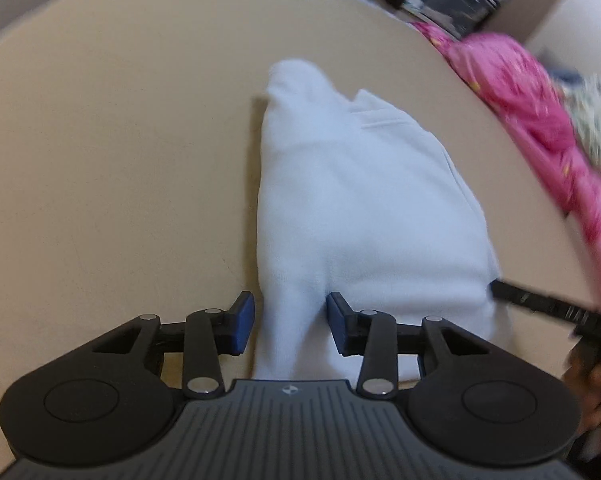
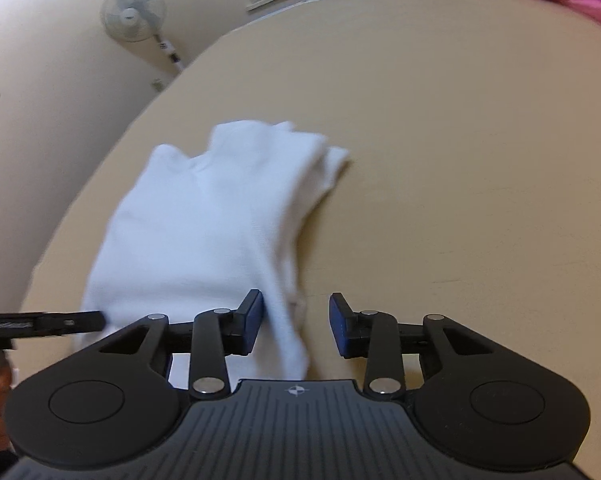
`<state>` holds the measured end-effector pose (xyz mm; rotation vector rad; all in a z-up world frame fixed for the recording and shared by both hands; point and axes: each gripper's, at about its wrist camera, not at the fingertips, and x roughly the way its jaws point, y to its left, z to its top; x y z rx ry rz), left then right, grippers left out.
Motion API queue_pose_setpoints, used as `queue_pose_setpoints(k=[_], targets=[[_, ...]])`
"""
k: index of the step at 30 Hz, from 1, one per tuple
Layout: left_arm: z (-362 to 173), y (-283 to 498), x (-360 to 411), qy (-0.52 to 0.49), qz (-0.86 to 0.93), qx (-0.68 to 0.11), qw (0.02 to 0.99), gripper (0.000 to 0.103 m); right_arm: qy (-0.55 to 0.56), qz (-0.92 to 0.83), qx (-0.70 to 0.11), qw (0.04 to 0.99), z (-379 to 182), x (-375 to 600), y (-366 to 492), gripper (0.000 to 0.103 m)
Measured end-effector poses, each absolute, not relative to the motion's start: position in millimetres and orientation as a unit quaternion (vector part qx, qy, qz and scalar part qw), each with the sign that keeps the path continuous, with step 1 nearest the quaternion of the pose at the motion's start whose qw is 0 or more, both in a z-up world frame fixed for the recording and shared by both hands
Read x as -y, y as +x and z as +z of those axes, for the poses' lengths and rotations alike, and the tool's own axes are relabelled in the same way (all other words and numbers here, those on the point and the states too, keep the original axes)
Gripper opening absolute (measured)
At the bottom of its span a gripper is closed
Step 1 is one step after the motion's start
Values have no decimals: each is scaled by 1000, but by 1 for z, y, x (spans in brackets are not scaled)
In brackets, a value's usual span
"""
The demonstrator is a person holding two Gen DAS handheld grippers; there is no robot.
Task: Fold small clothes
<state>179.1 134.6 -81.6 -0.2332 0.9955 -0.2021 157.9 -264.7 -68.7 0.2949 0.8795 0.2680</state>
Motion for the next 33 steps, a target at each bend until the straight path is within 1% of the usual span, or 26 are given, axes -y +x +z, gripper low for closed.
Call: queue_pose_setpoints(k=[3,4,5,6,7,8,10,12,13,15,18,21,26,29,33], targets=[[-66,161,-123,-33,-78,-452,888,46,81,78,-440,891,-64,269,146,36],[-57,153,-118,-9,-73,-437,896,54,61,55,-432,898,-58,272,138,37],[-46,142,-112,13,-68,-419,905,70,54,40,-417,906,-49,275,127,37],[-35,130,-108,32,-60,-397,915,78,57,30,-399,914,-38,279,114,37],[-25,118,-105,44,-49,-375,924,91,63,24,-382,922,-29,281,102,39],[-16,105,-102,52,-40,-356,932,95,65,19,-363,929,-18,282,87,43],[1,78,-98,55,-29,-326,943,95,55,15,-320,946,2,278,55,63],[14,51,-88,52,-19,-306,950,96,44,14,-282,958,16,271,24,70],[18,37,-84,52,-15,-297,953,103,42,16,-270,962,21,267,12,73],[26,7,-73,58,-6,-276,959,103,39,25,-252,967,26,258,-16,78],[33,-31,-59,58,-8,-259,964,103,33,36,-239,970,27,242,-48,79],[39,-60,-54,39,-5,-256,966,103,32,49,-243,968,27,228,-71,79],[28,-96,-52,29,6,-247,968,103,33,50,-233,971,31,217,-102,80],[19,-101,-50,35,-1,-266,963,103,24,49,-228,972,28,212,-109,80],[17,-95,-52,26,-1,-255,967,103,15,54,-225,973,25,205,-103,80]])
